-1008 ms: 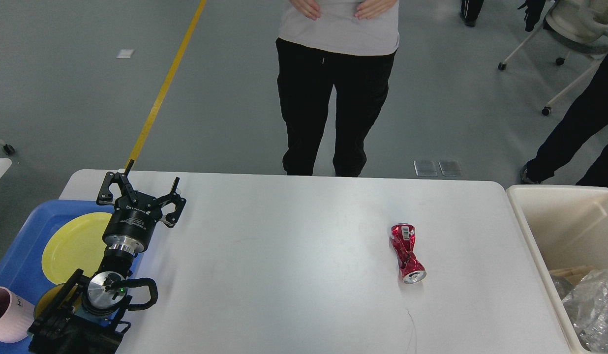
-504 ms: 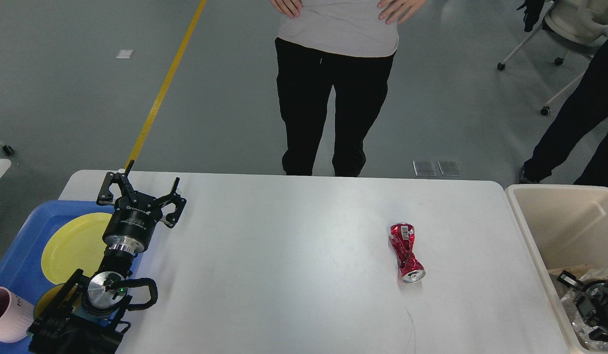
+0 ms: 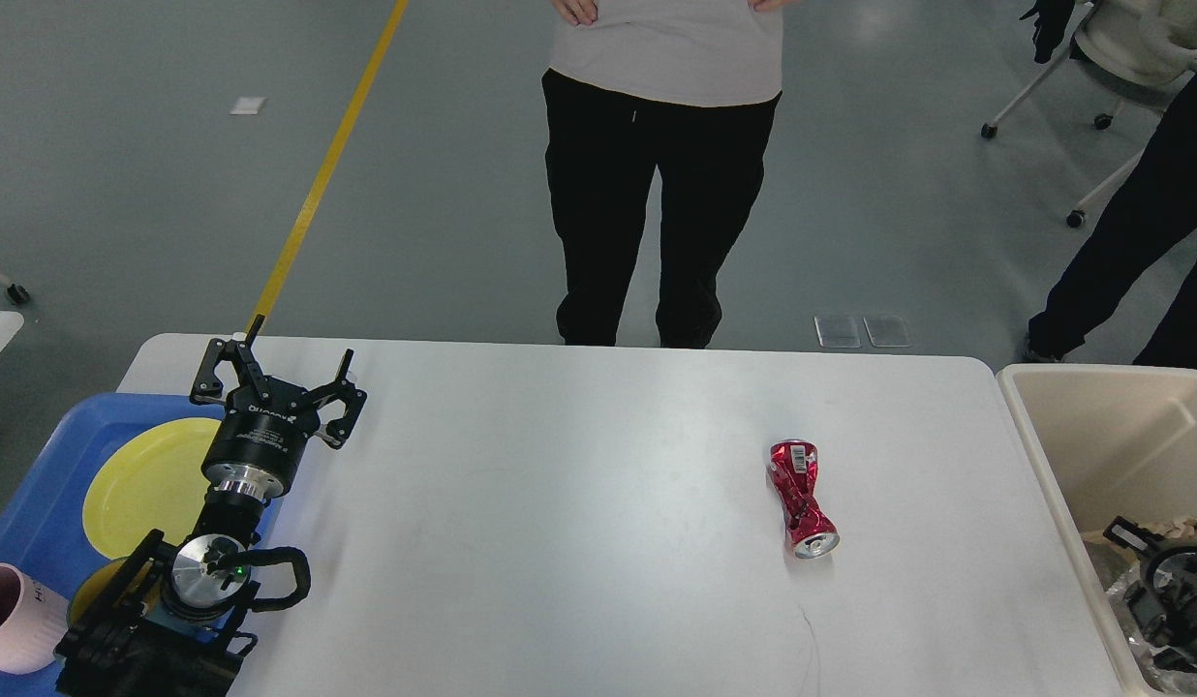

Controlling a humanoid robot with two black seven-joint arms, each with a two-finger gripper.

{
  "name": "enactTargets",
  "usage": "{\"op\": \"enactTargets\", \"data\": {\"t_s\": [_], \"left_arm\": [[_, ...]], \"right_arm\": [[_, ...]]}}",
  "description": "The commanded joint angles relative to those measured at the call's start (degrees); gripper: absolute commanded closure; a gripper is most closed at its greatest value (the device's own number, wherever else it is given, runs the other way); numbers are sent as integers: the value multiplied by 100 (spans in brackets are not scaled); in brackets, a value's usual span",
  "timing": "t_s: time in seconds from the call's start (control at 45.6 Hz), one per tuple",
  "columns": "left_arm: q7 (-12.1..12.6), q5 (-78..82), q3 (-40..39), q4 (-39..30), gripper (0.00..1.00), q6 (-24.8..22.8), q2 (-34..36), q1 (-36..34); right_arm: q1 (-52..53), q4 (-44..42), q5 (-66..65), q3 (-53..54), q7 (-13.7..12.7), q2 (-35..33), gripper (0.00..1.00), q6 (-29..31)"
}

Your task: Tidy desktop

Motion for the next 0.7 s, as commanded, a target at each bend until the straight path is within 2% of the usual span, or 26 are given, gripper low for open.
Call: {"op": "enactTargets", "data": {"t_s": [0.0, 0.679], "left_arm": [[0, 0, 0, 2, 3, 4, 0, 0], [0, 0, -9, 2, 3, 4, 0, 0]], "right_arm": [[1, 4, 0, -4, 3, -15, 0, -14], [185, -6, 0, 31, 56, -77, 0, -32]]}}
